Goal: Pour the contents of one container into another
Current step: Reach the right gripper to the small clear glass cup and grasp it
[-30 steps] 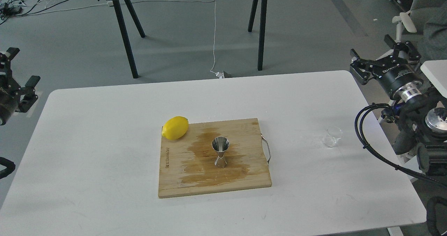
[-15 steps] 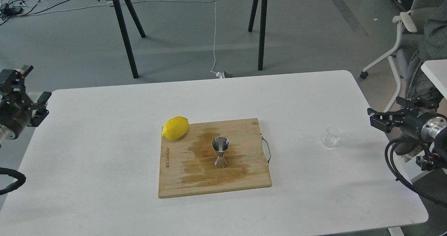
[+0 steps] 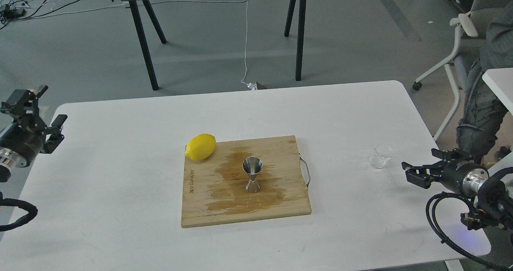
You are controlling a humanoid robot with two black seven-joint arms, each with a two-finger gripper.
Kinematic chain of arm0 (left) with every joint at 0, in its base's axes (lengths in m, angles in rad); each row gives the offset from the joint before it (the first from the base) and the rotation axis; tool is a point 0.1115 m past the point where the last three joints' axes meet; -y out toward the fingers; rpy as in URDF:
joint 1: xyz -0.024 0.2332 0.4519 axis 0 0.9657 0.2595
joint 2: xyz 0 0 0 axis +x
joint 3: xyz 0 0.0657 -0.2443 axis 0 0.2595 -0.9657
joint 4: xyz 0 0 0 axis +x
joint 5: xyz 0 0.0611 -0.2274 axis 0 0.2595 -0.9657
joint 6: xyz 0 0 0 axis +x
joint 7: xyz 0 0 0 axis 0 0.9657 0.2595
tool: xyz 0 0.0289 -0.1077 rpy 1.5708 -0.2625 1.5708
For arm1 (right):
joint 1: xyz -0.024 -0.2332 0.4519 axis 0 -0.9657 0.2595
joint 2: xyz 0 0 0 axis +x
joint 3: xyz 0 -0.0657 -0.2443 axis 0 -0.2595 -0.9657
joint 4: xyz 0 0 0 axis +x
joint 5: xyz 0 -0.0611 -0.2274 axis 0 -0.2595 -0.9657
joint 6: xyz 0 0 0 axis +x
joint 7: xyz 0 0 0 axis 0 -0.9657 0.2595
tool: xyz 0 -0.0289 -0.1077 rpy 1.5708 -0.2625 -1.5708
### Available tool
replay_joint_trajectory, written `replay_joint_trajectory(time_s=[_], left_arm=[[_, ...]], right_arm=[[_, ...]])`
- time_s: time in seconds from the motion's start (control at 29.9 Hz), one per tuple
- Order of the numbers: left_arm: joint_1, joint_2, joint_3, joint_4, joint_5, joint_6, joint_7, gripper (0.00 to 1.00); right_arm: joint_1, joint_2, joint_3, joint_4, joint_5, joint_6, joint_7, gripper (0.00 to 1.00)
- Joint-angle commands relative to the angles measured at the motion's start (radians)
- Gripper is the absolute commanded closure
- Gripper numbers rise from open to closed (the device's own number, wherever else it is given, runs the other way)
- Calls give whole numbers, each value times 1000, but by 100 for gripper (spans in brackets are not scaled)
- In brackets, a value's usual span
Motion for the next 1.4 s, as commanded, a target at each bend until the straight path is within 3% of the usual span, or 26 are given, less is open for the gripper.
replay_joint_trajectory(time_s=[0.0, 0.67, 1.17, 1.37], left_arm=[[0, 0, 3, 3, -1, 0, 0, 1], [0, -15, 5, 3, 0, 0, 0, 1], [0, -15, 3, 12, 0, 0, 0, 1], [0, -26, 5, 32, 0, 0, 0, 1]], right_arm=[[33, 44, -30, -50, -10, 2, 0, 1], [156, 168, -34, -153, -73, 17, 0, 3], [167, 171, -38, -165, -75, 15, 0, 10], [164, 170, -37, -167, -76, 15, 0, 17]])
